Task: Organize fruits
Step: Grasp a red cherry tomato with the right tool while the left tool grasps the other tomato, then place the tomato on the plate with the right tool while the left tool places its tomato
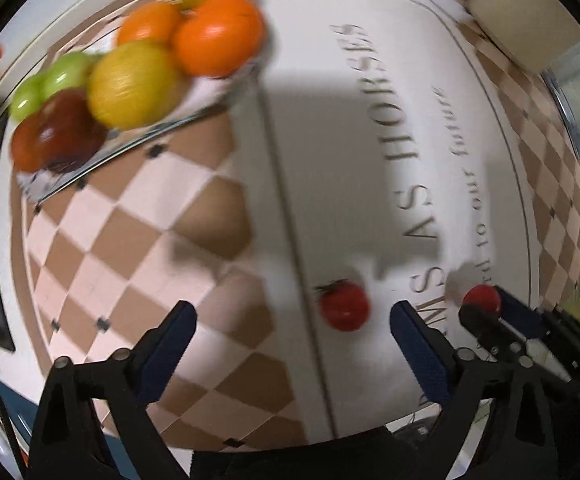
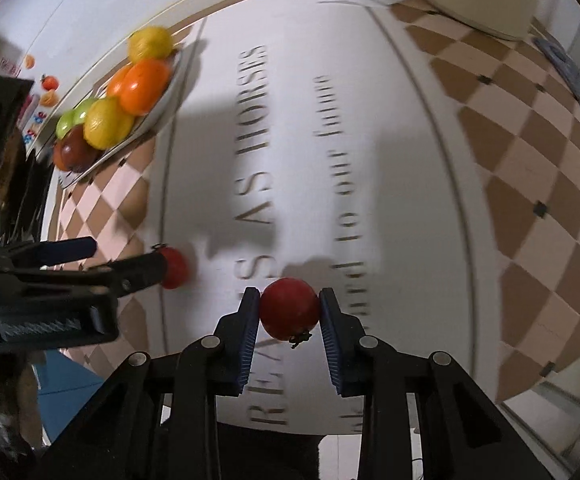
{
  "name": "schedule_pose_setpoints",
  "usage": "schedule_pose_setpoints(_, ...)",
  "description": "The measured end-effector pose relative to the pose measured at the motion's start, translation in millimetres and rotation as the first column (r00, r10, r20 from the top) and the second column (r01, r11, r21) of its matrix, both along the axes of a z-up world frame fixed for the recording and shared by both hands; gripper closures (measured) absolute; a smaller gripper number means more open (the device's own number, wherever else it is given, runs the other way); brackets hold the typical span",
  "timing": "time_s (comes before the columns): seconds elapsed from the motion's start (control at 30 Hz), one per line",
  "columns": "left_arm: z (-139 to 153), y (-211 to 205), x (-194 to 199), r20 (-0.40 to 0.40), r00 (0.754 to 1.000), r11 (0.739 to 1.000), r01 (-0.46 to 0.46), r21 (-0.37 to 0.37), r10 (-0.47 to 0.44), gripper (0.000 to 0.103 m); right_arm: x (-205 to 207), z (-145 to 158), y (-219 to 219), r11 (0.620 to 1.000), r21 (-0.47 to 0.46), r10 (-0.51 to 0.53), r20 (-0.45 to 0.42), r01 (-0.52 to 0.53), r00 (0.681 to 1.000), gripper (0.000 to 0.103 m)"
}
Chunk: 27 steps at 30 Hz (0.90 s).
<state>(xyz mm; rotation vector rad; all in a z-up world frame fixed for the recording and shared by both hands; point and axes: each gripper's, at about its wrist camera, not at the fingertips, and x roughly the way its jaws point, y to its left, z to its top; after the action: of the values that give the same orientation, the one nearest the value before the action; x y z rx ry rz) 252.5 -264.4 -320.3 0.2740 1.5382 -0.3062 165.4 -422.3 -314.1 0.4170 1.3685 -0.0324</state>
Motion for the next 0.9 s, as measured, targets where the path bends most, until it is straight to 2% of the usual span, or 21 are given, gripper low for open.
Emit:
schedule_pose_setpoints(0.07,-7.2,-10.9,-4.0,-0.020,0.999,1.000,0.027,0.000,-0.027,0.027,-1.2,-3.9,-7.7,1.000,-0.002,-0.017,-0.009,0.017,1.000,0.070)
schedule_pose_setpoints(0.1,-10.3,-15.8,-5.4,-0.029,0.999,0.999,0.037,-0.001,-0.037,0.032,-1.6,-5.7,-7.5,1.000,-0.001,-0.022,-0.012,0.022,1.000,0.070)
schedule_pose_setpoints(0.13,-14.1,-20.1,-7.2,-0.037,0.998,0.999,0.049,0.006,-0.048,0.041,-2.4,-7.1,-9.7,1.000,0.000,-0.028,-0.014,0.028,1.000,0.070)
schedule_pose_setpoints(0.2,-18.8,-25.4,-9.9,-0.043,0.997,0.998,0.064,0.005,-0.063,0.050,-2.7,-8.9,-10.8,0.999,-0.001,-0.041,-0.015,0.041,0.999,0.070)
schedule_pose_setpoints(0.23,-20.1,-26.8,-11.0,-0.042,0.997,0.998,0.066,0.004,-0.066,0.060,-3.1,-9.4,-9.8,0.999,0.000,-0.044,-0.016,0.044,0.999,0.070)
schedule_pose_setpoints(0.33,-17.3,-32.3,-14.4,-0.013,0.996,0.996,0.084,0.002,-0.084,0.069,-2.8,-8.5,-8.2,0.998,0.003,-0.056,-0.012,0.056,0.998,0.070)
schedule_pose_setpoints(0.5,-9.3,-29.1,-9.9,-0.008,0.999,0.998,0.051,-0.028,-0.051,0.074,2.8,-1.9,-4.9,0.998,0.007,-0.054,0.006,0.054,0.999,0.070)
schedule_pose_setpoints(0.67,9.6,-4.7,3.1,-0.001,0.999,0.996,-0.036,-0.076,0.036,0.074,20.4,14.0,2.9,0.999,0.019,-0.039,0.049,0.038,0.998,0.070)
schedule_pose_setpoints(0.77,29.7,18.8,11.8,0.016,0.994,0.987,-0.108,-0.119,0.111,0.074,32.6,23.0,10.8,0.999,0.030,-0.021,0.077,0.019,0.997,0.070)
schedule_pose_setpoints(0.9,62.5,54.9,22.5,0.037,0.976,0.961,-0.206,-0.187,0.216,0.074,53.8,28.1,26.6,0.998,0.066,0.006,0.098,-0.013,0.995,0.070)
